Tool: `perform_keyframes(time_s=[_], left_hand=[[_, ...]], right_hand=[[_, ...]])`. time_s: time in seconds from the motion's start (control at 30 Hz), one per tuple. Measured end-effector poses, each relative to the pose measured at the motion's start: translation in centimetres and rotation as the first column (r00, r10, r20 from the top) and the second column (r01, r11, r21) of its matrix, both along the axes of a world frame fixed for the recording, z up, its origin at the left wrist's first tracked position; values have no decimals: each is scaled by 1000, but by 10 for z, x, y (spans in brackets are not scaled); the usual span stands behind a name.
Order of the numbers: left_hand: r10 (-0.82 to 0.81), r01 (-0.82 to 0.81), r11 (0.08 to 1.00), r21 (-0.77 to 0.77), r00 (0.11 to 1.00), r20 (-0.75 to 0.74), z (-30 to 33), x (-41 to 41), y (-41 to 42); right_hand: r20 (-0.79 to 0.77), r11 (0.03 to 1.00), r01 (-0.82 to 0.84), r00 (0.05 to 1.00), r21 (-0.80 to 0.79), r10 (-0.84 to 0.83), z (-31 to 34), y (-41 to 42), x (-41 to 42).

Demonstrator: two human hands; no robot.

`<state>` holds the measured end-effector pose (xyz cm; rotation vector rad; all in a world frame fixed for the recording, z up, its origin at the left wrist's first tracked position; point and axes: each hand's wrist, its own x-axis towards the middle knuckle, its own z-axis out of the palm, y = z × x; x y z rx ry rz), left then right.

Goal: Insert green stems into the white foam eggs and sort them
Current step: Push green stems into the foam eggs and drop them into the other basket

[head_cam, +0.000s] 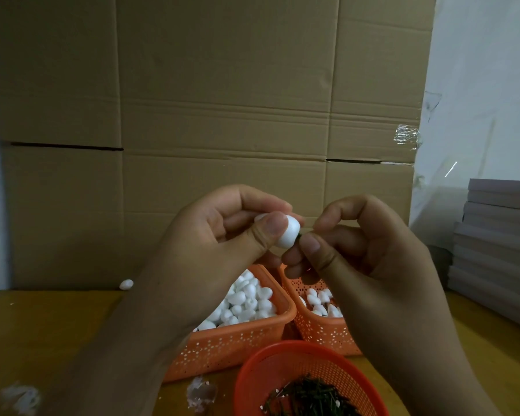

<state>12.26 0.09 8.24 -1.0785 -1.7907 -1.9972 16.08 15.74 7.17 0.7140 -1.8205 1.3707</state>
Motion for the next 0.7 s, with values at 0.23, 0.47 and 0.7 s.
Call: perform_keyframes(time_s=[0.23, 0.47, 0.7], left_hand=[[47, -47, 999, 17, 999, -15, -2, -1, 7], [-27, 14, 993, 116, 993, 115, -9, -7, 11], [0, -22, 987, 161, 991, 137, -7, -10, 7]], right_hand=[[-53, 997, 69, 996, 16, -68, -5, -5, -2], [49, 997, 78, 996, -1, -78, -1, -4, -5], [57, 977, 200, 977, 76, -205, -3, 5, -12]])
